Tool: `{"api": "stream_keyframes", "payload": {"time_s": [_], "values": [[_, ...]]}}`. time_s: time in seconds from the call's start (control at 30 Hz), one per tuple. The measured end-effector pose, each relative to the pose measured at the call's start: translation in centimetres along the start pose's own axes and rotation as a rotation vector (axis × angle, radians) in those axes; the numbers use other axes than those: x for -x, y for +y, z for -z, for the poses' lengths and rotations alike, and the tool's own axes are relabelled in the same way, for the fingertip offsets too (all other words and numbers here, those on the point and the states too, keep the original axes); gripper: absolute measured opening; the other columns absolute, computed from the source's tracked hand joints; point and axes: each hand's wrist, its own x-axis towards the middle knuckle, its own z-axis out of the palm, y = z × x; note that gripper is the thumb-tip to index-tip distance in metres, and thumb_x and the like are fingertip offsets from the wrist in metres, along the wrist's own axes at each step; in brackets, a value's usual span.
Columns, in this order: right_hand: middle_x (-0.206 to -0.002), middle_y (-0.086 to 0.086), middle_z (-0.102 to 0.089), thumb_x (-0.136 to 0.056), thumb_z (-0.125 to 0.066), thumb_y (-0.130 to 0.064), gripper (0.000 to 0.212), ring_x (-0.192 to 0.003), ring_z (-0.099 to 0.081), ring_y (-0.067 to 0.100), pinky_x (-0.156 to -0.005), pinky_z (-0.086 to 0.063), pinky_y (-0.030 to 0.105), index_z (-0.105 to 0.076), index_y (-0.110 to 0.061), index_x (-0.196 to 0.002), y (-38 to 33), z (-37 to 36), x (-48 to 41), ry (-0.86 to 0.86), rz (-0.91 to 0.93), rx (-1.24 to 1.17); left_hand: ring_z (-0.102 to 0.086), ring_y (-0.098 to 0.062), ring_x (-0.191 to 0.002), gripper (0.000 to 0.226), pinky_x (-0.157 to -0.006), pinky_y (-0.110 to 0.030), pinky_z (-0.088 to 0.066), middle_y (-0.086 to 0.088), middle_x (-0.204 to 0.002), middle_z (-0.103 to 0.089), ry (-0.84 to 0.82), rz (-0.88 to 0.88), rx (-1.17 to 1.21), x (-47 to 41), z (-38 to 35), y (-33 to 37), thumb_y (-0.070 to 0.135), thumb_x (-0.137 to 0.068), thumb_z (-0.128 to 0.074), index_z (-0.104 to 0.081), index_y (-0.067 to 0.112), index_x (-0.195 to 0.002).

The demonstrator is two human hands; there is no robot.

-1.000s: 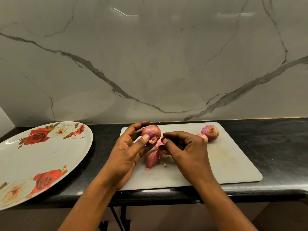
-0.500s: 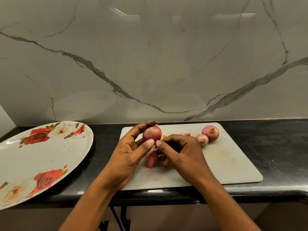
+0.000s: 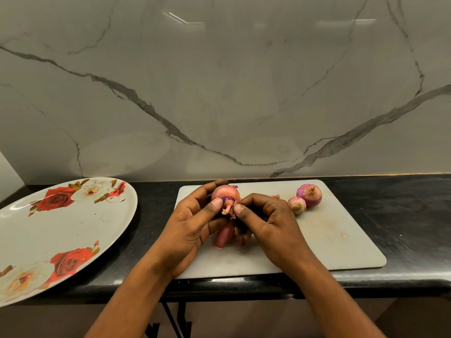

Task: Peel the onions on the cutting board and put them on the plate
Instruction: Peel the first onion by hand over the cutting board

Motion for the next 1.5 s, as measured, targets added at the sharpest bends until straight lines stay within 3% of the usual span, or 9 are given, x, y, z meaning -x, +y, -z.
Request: {"api": "stream_keyframes", "payload": {"time_s": [0.17, 0.3, 0.47, 0.7, 0.87, 0.93, 1.13, 1.3, 1.5], "values": [[-0.074, 0.004, -0.076, -0.100, -0.067, -0.019, 0.019, -0.064, -0.073, 0.017, -0.063, -0.058, 0.028, -0.077, -0.015, -0.084, -0.1, 0.1, -0.1, 0.068, -0.026, -0.006, -0.073, -0.032, -0.116, 0.046, -0.092, -0.035, -0.063, -0.016, -0.134, -0.070, 0.077, 0.010, 0.161, -0.2, 0.1, 0.3, 0.016, -0.097, -0.054, -0.058, 0.010, -0.142], [-0.074, 0.004, -0.077, -0.098, -0.071, -0.021, 0.015, -0.062, -0.075, 0.021, -0.061, -0.063, 0.035, -0.079, -0.014, -0.087, -0.1, 0.1, 0.0, 0.112, -0.029, -0.012, -0.072, -0.034, -0.119, 0.045, -0.093, -0.037, -0.063, -0.018, -0.134, -0.070, 0.101, 0.018, 0.181, -0.2, 0.1, 0.3, 0.017, -0.097, -0.057, -0.059, 0.010, -0.141], [-0.080, 0.000, -0.079, -0.093, -0.078, -0.017, 0.003, -0.070, -0.079, 0.019, -0.066, -0.067, 0.038, -0.080, -0.015, -0.095, 0.0, 0.0, 0.2, 0.184, -0.023, -0.038, -0.072, -0.037, -0.119, 0.044, -0.090, -0.036, -0.064, -0.016, -0.130, -0.072, 0.156, 0.002, 0.177, -0.2, 0.3, 0.2, 0.019, -0.092, -0.061, -0.063, 0.013, -0.136], [-0.098, -0.006, -0.081, -0.092, -0.078, -0.014, 0.018, -0.087, -0.079, 0.011, -0.076, -0.067, 0.037, -0.081, -0.020, -0.109, 0.7, 0.0, 0.2, 0.264, -0.053, -0.021, -0.073, -0.032, -0.116, 0.041, -0.086, -0.032, -0.064, -0.008, -0.124, -0.075, 0.203, -0.023, 0.037, -0.3, 0.2, 0.1, 0.021, -0.090, -0.066, -0.068, 0.017, -0.131], [-0.112, -0.011, -0.078, -0.088, -0.081, -0.031, 0.034, -0.094, -0.078, 0.006, -0.081, -0.066, 0.031, -0.077, -0.025, -0.121, 0.4, -0.1, 0.1, 0.207, -0.008, 0.006, -0.073, -0.023, -0.116, 0.043, -0.094, -0.033, -0.062, 0.000, -0.125, -0.075, 0.158, -0.038, -0.097, 0.0, 0.0, 0.1, 0.023, -0.088, -0.068, -0.071, 0.022, -0.131], [-0.114, -0.010, -0.079, -0.089, -0.081, -0.033, 0.037, -0.096, -0.078, 0.008, -0.082, -0.066, 0.035, -0.076, -0.026, -0.124, 0.2, -0.2, 0.1, 0.160, -0.001, -0.017, -0.071, -0.021, -0.120, 0.045, -0.101, -0.036, -0.060, -0.001, -0.128, -0.075, 0.122, -0.034, -0.106, 0.1, -0.1, 0.1, 0.023, -0.087, -0.068, -0.071, 0.022, -0.132], [-0.110, -0.012, -0.080, -0.091, -0.080, -0.019, 0.031, -0.103, -0.076, 0.006, -0.088, -0.065, 0.037, -0.078, -0.023, -0.121, 0.2, -0.1, 0.1, 0.113, 0.040, -0.058, -0.067, -0.022, -0.128, 0.046, -0.100, -0.031, -0.058, -0.003, -0.134, -0.073, 0.039, -0.032, -0.126, 0.1, 0.0, -0.1, 0.016, -0.090, -0.067, -0.068, 0.021, -0.136], [-0.109, -0.007, -0.081, -0.091, -0.080, -0.018, 0.029, -0.102, -0.078, 0.012, -0.089, -0.064, 0.041, -0.079, -0.020, -0.120, 0.5, -0.1, 0.0, 0.102, 0.035, -0.091, -0.064, -0.021, -0.132, 0.046, -0.108, -0.035, -0.054, -0.001, -0.138, -0.070, 0.011, -0.034, -0.150, 0.1, 0.2, -0.2, 0.013, -0.093, -0.066, -0.067, 0.019, -0.138], [-0.099, -0.007, -0.082, -0.094, -0.069, -0.008, 0.027, -0.094, -0.079, 0.015, -0.088, -0.064, 0.043, -0.082, -0.023, -0.111, 1.2, 0.1, -0.1, 0.157, 0.012, -0.037, -0.069, -0.019, -0.125, 0.044, -0.103, -0.032, -0.057, -0.001, -0.134, -0.073, 0.033, -0.033, -0.082, 0.1, -0.1, 0.0, 0.015, -0.091, -0.062, -0.067, 0.017, -0.135]]}}
